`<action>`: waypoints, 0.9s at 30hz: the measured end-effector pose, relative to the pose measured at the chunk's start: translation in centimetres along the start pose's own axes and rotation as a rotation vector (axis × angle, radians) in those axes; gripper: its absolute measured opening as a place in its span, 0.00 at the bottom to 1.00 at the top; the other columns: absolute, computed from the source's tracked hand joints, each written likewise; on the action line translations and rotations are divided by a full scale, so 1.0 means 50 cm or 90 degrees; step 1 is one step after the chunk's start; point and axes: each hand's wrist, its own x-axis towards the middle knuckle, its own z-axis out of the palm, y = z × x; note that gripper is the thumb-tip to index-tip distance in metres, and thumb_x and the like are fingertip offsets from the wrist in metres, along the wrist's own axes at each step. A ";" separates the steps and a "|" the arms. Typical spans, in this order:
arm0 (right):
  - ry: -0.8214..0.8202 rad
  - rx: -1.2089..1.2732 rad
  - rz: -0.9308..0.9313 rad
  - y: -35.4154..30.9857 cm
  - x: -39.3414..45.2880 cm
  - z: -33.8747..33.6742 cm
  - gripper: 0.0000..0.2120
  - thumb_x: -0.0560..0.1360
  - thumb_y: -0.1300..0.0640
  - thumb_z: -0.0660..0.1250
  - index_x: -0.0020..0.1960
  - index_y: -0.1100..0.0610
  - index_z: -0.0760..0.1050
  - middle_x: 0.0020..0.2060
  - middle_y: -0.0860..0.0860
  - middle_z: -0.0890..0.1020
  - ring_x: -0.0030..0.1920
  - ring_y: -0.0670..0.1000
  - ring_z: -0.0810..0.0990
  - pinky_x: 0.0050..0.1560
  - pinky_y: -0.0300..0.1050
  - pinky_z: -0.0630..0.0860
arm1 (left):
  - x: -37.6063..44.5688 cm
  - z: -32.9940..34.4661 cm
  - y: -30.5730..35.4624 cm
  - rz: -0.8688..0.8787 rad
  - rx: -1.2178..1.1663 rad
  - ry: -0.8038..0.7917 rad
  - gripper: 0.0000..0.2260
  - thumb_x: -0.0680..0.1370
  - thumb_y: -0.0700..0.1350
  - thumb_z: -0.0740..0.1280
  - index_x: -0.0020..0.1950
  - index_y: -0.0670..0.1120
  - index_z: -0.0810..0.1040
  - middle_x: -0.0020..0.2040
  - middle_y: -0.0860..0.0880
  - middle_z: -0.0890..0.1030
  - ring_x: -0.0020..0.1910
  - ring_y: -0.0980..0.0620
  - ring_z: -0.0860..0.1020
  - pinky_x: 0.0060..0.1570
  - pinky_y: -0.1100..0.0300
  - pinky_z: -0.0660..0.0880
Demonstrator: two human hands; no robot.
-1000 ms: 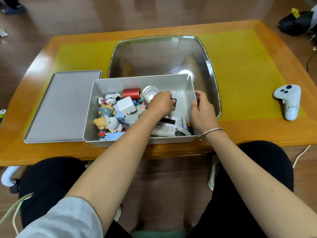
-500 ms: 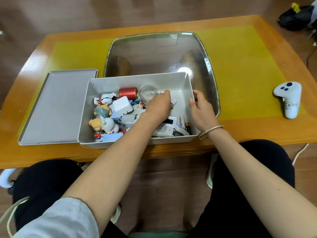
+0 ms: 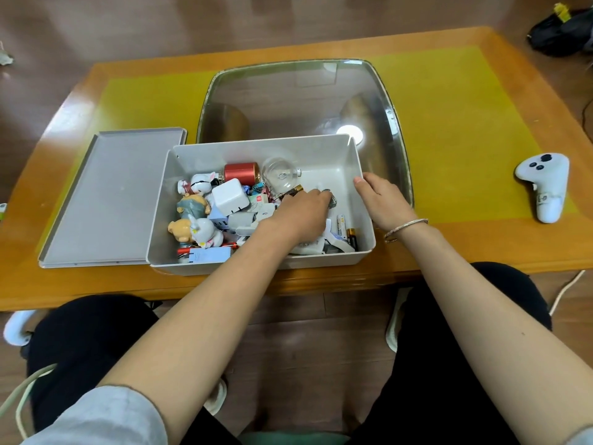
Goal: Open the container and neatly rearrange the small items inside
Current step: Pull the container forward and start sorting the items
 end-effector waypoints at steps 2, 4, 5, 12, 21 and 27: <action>0.010 -0.022 0.001 0.000 0.001 0.003 0.12 0.82 0.50 0.51 0.49 0.53 0.71 0.40 0.48 0.75 0.42 0.49 0.74 0.38 0.42 0.66 | 0.005 0.003 0.005 0.013 0.021 -0.009 0.19 0.81 0.40 0.56 0.72 0.44 0.63 0.64 0.42 0.73 0.60 0.41 0.73 0.53 0.49 0.69; 0.014 -0.047 0.005 -0.003 0.001 0.004 0.13 0.82 0.50 0.50 0.48 0.54 0.71 0.42 0.51 0.76 0.44 0.53 0.74 0.42 0.43 0.65 | 0.012 0.005 0.009 0.023 0.032 -0.020 0.23 0.81 0.41 0.56 0.76 0.45 0.58 0.66 0.42 0.72 0.61 0.41 0.72 0.56 0.47 0.70; 0.015 -0.059 0.007 -0.004 0.001 0.005 0.14 0.82 0.50 0.50 0.48 0.55 0.71 0.43 0.54 0.77 0.45 0.55 0.74 0.43 0.44 0.66 | 0.016 0.005 0.011 0.025 0.032 -0.025 0.25 0.80 0.41 0.56 0.77 0.45 0.55 0.67 0.43 0.71 0.63 0.41 0.71 0.58 0.47 0.69; 0.081 -0.111 0.071 -0.026 0.004 0.025 0.20 0.83 0.52 0.48 0.59 0.62 0.74 0.56 0.63 0.78 0.56 0.63 0.75 0.50 0.49 0.68 | 0.044 0.007 0.018 -0.003 -0.006 -0.057 0.34 0.78 0.38 0.59 0.79 0.45 0.44 0.78 0.48 0.54 0.74 0.43 0.56 0.69 0.41 0.60; 0.140 -0.159 0.073 -0.028 -0.003 0.039 0.21 0.83 0.51 0.46 0.57 0.61 0.75 0.52 0.61 0.80 0.52 0.62 0.77 0.44 0.48 0.66 | 0.044 0.016 0.010 0.014 -0.051 -0.030 0.32 0.79 0.38 0.58 0.79 0.47 0.47 0.79 0.47 0.53 0.73 0.41 0.59 0.69 0.43 0.63; 0.146 -0.169 0.068 -0.031 -0.010 0.039 0.21 0.83 0.51 0.46 0.57 0.61 0.75 0.51 0.61 0.80 0.52 0.62 0.77 0.43 0.46 0.65 | 0.041 0.014 0.013 0.022 0.019 -0.044 0.35 0.77 0.38 0.62 0.79 0.46 0.46 0.79 0.46 0.49 0.74 0.41 0.56 0.68 0.41 0.62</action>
